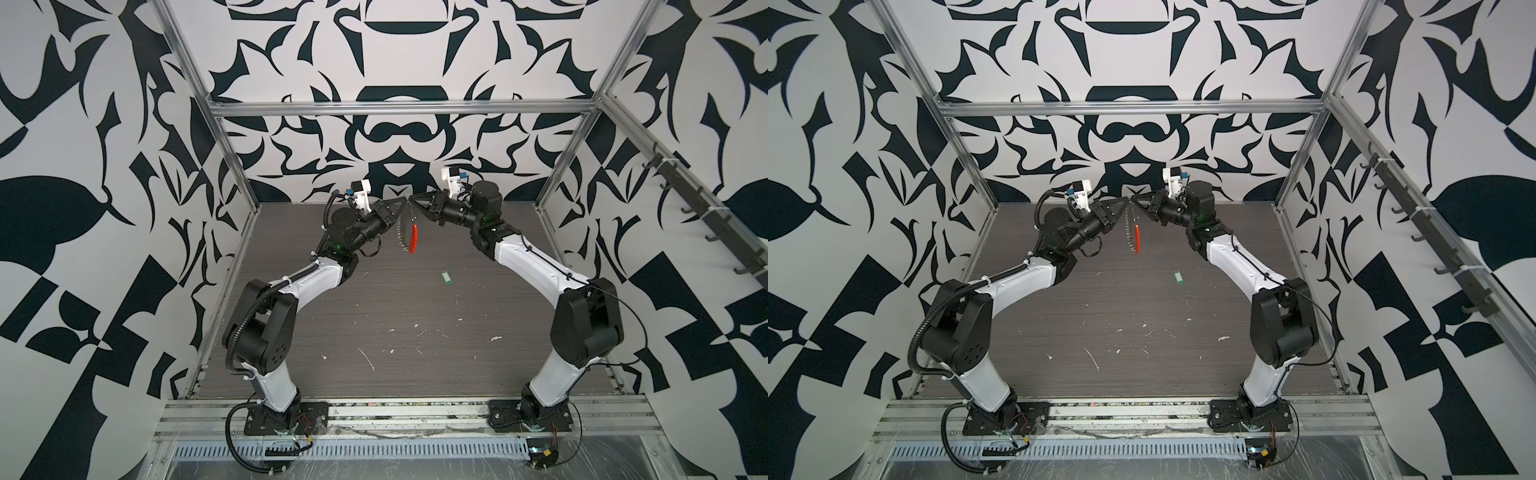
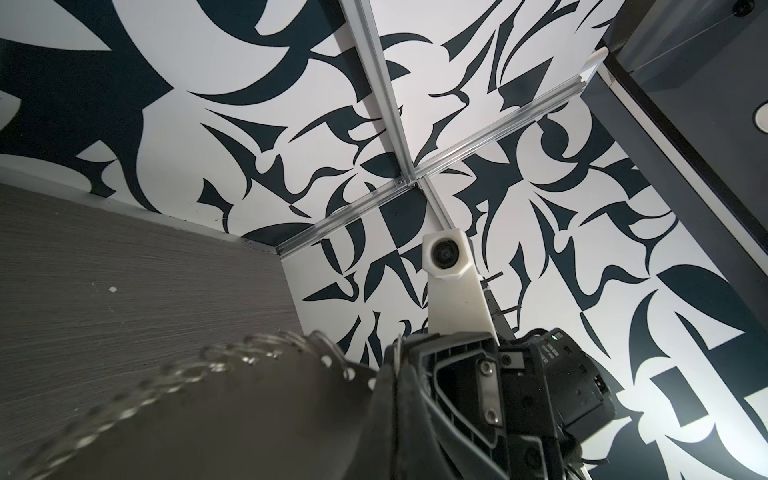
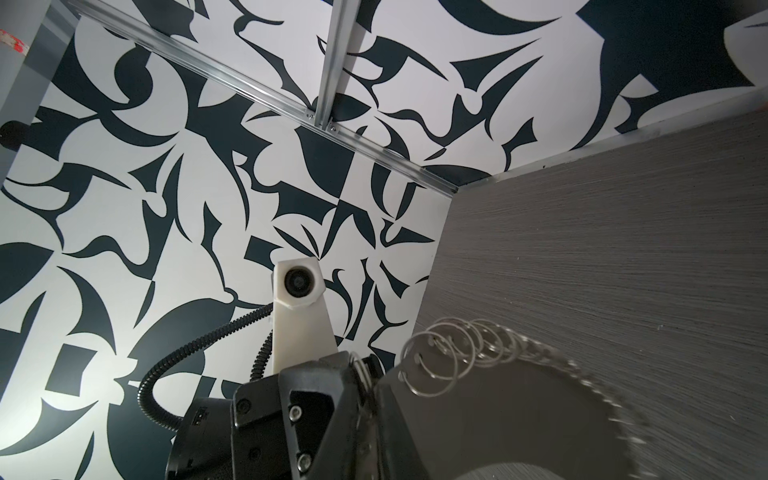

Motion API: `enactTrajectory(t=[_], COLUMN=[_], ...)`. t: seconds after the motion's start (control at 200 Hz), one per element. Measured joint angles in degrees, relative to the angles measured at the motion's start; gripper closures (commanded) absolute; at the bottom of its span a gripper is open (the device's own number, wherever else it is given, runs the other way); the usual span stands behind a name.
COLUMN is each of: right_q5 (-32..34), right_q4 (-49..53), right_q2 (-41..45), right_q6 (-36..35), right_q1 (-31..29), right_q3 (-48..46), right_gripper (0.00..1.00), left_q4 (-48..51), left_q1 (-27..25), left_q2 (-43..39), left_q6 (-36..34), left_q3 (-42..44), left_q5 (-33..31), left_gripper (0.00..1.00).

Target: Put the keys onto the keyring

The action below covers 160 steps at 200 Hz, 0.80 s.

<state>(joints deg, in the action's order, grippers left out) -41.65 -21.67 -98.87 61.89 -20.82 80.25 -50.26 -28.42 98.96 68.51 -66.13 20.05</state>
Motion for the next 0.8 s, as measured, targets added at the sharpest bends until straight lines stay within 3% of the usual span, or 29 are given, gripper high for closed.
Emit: enactTrajectory(t=[0.35,0.425,0.8], right_q5=[-0.2,-0.2,-0.7], right_q4=[-2.2,-2.9,-3.7], right_q2=[-0.8,-1.1,-1.8], right_q6=[1.2,1.4,-0.8], right_q1=[-0.2,-0.2,-0.3], right_q3=[0.4,0.4,0.5], right_gripper=[0.87,1.00,1.00], left_q4=[-0.3,-0.3,-0.5], left_q1=[-0.1,-0.1,0.1], left_q2=[0.0,0.0,0.1], left_q6=[0.5,0.6,1.1], left_q3=[-0.5,-0.5,-0.5], left_q5=[0.5,0.6,0.7], left_gripper=[1.00,1.00,1.00])
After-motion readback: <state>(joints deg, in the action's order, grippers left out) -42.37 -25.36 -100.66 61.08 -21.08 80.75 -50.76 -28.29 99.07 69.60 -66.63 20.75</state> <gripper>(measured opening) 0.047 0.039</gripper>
